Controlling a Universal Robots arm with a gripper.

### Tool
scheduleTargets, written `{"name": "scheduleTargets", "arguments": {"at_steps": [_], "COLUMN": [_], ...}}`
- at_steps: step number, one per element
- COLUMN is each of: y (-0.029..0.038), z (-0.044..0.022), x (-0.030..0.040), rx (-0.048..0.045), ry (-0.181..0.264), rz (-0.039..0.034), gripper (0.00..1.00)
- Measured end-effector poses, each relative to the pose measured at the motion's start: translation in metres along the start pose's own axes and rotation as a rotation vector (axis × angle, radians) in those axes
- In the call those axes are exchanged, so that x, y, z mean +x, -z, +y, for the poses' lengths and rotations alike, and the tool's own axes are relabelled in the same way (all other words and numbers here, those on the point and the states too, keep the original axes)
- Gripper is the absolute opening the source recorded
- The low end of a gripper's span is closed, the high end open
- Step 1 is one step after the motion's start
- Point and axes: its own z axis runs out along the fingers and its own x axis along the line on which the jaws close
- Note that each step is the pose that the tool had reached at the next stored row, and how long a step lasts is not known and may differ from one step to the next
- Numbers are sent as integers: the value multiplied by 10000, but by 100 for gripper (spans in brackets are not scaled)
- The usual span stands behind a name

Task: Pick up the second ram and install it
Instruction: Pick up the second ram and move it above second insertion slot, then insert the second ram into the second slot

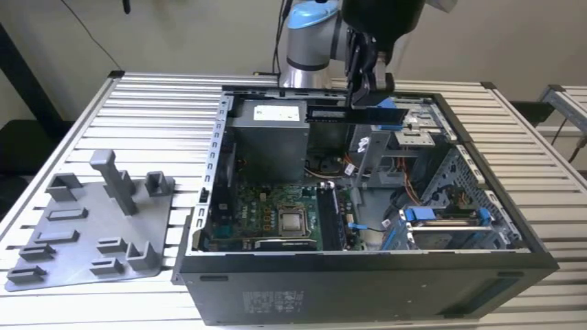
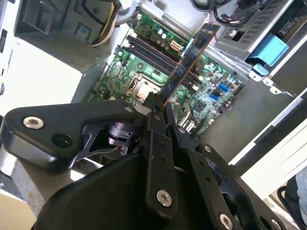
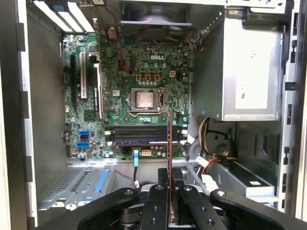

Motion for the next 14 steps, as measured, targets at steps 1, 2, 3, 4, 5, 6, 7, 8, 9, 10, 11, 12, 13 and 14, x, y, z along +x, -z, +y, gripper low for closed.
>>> {"name": "scheduleTargets", "arguments": {"at_steps": [1,2,3,4,5,6,7,8,9,10,11,12,13,14], "y": [-2,-4,-4,-5,-6,-7,-8,-7,-8,-8,-8,-8,-8,-8], "z": [-2,-5,-11,-17,-20,-23,-26,-26,-26,-27,-27,-27,-27,-27], "x": [-22,-38,-47,-55,-66,-77,-86,-87,-87,-88,-88,-88,-88,-88], "rx": [-1,-1,-3,-3,-4,-5,-5,-6,-6,-6,-6,-5,-6,-5], "ry": [10,22,36,50,59,69,74,73,75,76,75,75,75,75], "rz": [0,-1,0,-2,-3,-2,-2,0,1,3,6,6,6,6], "gripper": [15,15,15,15,15,15,15,15,15,15,15,15,15,15]}}
